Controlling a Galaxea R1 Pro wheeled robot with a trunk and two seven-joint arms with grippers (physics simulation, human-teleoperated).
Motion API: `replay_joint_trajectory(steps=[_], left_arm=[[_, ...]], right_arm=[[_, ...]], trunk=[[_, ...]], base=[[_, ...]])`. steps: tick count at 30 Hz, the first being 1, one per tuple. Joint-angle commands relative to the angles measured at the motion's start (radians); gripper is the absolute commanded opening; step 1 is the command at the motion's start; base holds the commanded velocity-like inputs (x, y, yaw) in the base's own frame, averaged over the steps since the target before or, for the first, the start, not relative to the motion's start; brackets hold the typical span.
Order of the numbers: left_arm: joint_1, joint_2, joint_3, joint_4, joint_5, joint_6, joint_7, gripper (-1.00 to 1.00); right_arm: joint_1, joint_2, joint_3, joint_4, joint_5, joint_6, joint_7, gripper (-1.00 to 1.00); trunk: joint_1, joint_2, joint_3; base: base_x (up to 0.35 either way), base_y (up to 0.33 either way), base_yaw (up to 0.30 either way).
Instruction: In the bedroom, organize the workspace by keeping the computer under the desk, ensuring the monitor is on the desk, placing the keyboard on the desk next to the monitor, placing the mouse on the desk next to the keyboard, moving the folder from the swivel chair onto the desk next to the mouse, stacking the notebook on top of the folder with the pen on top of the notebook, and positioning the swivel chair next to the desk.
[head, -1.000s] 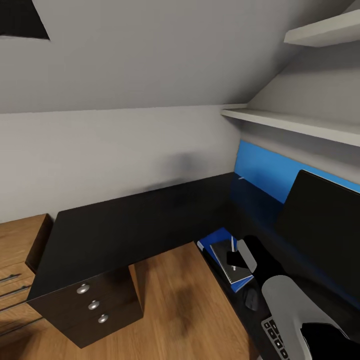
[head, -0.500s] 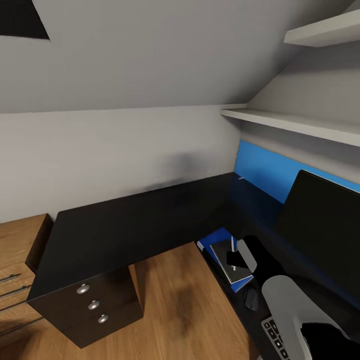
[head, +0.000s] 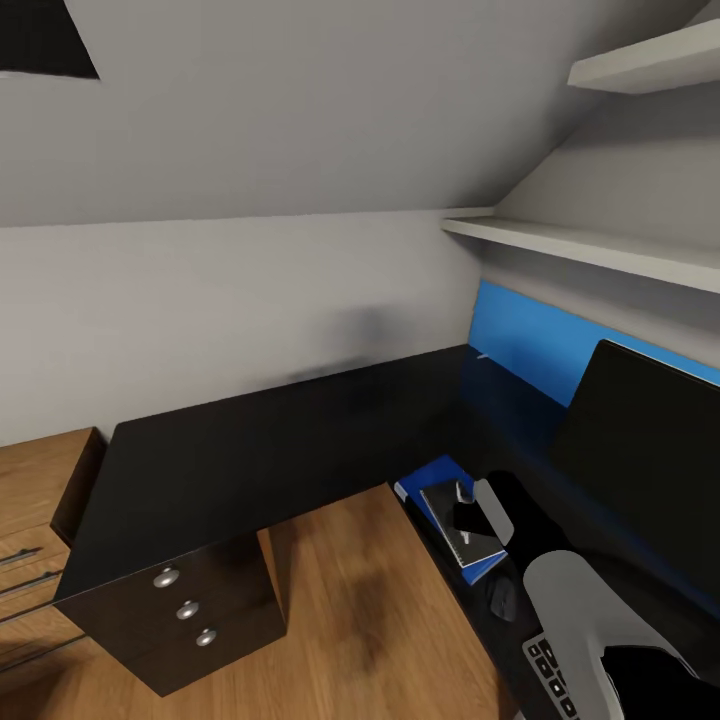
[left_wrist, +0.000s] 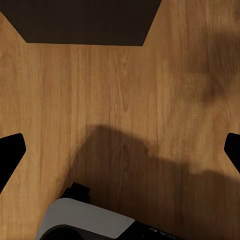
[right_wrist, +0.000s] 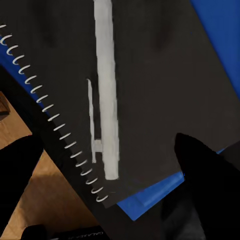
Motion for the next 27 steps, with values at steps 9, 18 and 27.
replay_joint_trajectory(steps=[9, 18, 27], left_arm=[[-0.001, 0.001, 0.000, 0.000, 0.007, -0.003, 0.002, 1.00], [-0.001, 0.001, 0.000, 0.000, 0.007, -0.003, 0.002, 1.00], [0.000, 0.001, 0.000, 0.001, 0.007, -0.003, 0.002, 1.00]], right_arm=[[-0.001, 0.001, -0.002, -0.002, -0.011, 0.002, -0.008, 1.00], [-0.001, 0.000, -0.002, -0.002, -0.011, 0.004, -0.007, 1.00], [-0.001, 0.003, -0.001, -0.007, -0.013, 0.006, -0.009, 1.00]], trunk=[[-0.023, 0.041, 0.018], [-0.057, 0.104, 0.046], [-0.092, 0.167, 0.074]], base=[[0.000, 0.000, 0.000], [0.000, 0.000, 0.000], [0.000, 0.000, 0.001]])
